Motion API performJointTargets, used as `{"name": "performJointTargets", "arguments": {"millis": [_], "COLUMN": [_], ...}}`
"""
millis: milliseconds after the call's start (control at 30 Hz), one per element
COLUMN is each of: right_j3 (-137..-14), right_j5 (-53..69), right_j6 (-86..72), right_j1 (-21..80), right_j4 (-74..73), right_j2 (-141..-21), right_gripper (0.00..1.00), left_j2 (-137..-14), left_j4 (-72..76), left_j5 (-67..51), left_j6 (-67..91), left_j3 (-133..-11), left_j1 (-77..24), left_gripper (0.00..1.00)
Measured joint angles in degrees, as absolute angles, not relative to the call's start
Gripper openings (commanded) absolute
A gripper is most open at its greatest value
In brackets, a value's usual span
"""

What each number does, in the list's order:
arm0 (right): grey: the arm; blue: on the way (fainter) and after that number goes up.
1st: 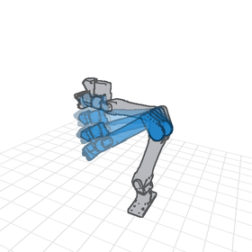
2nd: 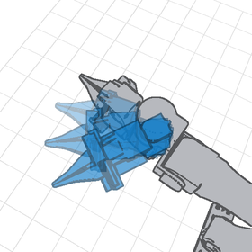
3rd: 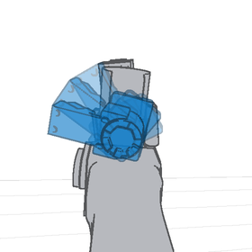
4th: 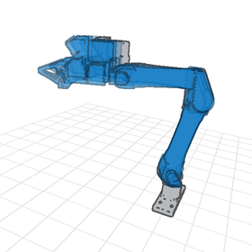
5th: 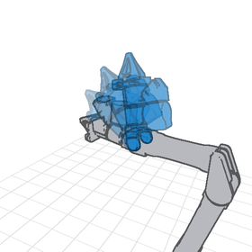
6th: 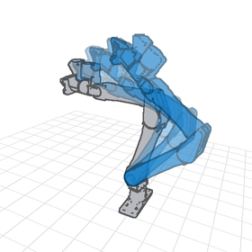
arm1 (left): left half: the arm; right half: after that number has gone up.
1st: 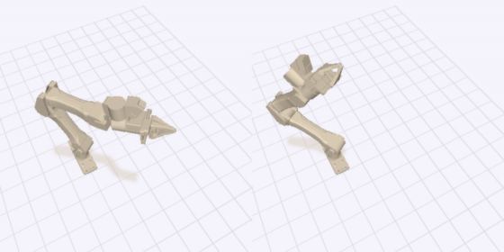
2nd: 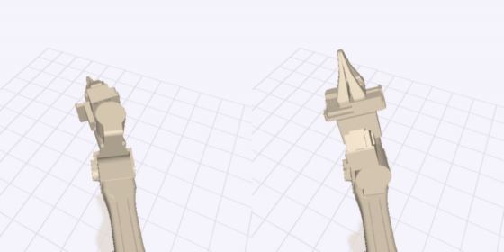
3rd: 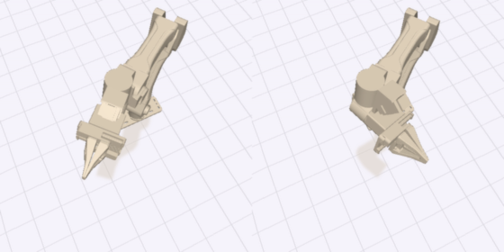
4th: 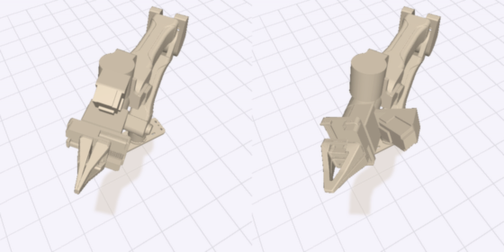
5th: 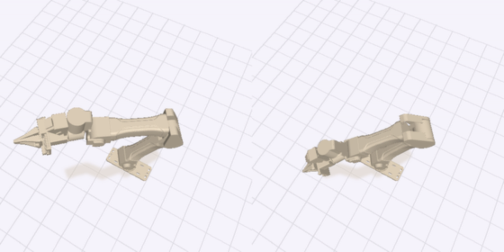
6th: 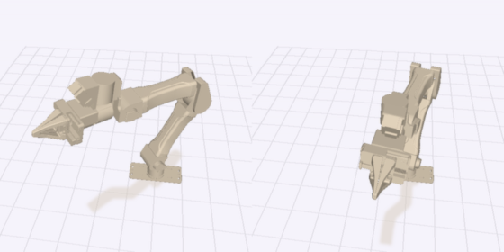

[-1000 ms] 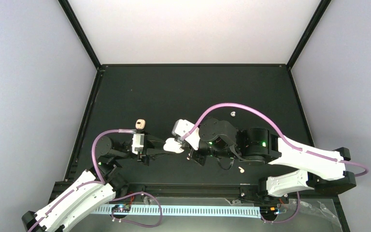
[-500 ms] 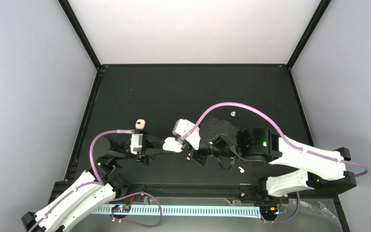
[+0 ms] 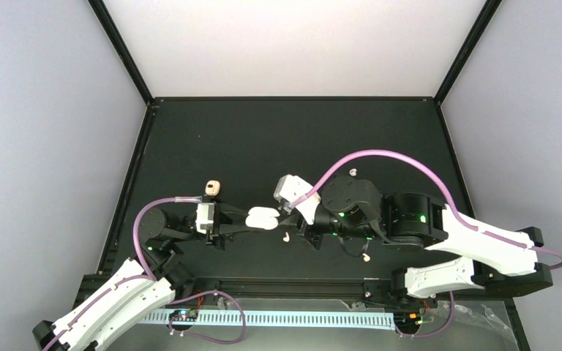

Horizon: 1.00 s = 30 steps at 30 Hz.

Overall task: Insert the wireless bluetooth earbuds into the charging case
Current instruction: Place the earbud in the charging case, then adjust the earbud with the charging case.

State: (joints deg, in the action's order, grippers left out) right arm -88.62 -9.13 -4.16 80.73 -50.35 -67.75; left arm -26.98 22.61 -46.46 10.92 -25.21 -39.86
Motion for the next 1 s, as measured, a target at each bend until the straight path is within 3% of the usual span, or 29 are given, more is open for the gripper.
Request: {"name": "performJointTargets", "arguments": {"millis": [433, 1000], "right_j3": [-88.75, -88.42], "right_j5": [-2.42, -4.25], "right_j6": [-3.33, -2.83], "right_j1": [80.73, 80.71], "right_j4": [-48.88, -48.86], "right_j2": [-65.69, -67.70], "right_gripper": [0.22, 0.20], "left_j2": [-27.16, -27.86], "left_j4": [23.77, 25.02], "left_j5": [-46.92, -49.36], "left_j6": [12.01, 13.78], "left_j3": [-25.21, -25.21], "left_j1": [-39.88, -40.27], "left_gripper": [0.02, 0.02]}}
